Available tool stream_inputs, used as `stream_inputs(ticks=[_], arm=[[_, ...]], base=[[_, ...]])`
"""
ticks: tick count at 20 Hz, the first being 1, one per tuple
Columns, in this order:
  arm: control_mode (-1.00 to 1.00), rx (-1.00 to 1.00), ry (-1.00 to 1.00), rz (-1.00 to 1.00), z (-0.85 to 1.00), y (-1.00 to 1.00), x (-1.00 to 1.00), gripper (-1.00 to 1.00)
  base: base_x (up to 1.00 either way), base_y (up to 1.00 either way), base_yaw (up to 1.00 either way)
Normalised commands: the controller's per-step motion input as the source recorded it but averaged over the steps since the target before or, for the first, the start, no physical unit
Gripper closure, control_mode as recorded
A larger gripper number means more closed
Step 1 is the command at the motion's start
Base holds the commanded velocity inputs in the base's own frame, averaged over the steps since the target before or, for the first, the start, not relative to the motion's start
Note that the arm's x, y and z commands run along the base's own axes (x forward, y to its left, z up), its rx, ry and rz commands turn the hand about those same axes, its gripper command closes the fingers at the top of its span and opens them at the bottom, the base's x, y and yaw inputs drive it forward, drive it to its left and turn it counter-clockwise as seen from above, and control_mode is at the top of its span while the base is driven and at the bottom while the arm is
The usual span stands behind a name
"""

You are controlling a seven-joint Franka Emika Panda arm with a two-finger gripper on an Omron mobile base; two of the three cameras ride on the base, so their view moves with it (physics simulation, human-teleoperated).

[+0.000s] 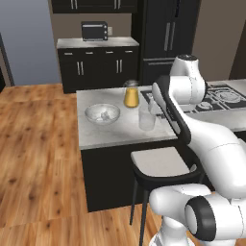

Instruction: There are two ice cubes in the ice bowl. Place both ice cubes in the glass cup.

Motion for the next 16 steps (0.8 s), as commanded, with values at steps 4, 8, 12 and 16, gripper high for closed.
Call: stream_inputs(ticks=[4,8,12,16], arm=[[-1.0,0.03,-0.01,0.0,0.0,0.18,0.0,-1.0],[-1.0,0.06,0.0,-0.04,0.0,0.55,0.08,-1.0],[-1.0,0.11,0.0,-0.04,0.0,0.59,0.2,-1.0],[-1.0,0.1,0.0,-0.02,0.0,0.46,0.09,-1.0]], base=[[0.0,0.0,0.0],[0.0,0.0,0.0],[0.0,0.0,0.0],[0.0,0.0,0.0]])
